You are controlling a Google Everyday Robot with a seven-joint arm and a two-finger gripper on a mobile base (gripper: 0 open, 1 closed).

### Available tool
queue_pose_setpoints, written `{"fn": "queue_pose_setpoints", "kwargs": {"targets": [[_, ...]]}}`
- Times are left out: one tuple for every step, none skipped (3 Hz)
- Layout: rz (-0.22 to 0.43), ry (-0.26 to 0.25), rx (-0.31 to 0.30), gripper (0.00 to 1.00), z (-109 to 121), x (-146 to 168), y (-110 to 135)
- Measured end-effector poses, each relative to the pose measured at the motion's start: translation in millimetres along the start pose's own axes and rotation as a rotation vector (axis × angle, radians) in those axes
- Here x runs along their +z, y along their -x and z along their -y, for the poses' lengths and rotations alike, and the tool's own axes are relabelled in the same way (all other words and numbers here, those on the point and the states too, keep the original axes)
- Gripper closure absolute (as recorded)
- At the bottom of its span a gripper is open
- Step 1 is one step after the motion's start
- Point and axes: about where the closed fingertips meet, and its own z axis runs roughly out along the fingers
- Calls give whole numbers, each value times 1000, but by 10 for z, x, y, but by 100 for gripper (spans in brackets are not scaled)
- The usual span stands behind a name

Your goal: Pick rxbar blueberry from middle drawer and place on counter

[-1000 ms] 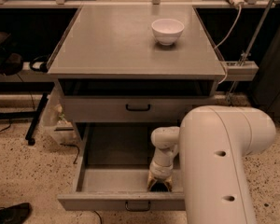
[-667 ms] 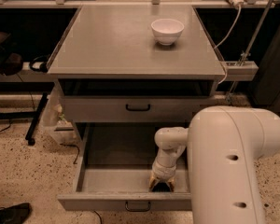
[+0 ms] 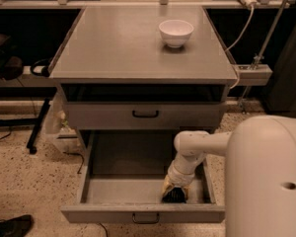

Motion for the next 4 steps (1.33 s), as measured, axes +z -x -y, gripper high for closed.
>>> {"fn": "queue_pose_setpoints", "kwargs": {"targets": [[78, 23, -21, 100, 10, -361, -5], [168, 34, -39, 100, -23, -787, -22], [284, 28, -62, 100, -184, -1420, -99], [379, 9, -71, 100, -439, -2088, -205]]}}
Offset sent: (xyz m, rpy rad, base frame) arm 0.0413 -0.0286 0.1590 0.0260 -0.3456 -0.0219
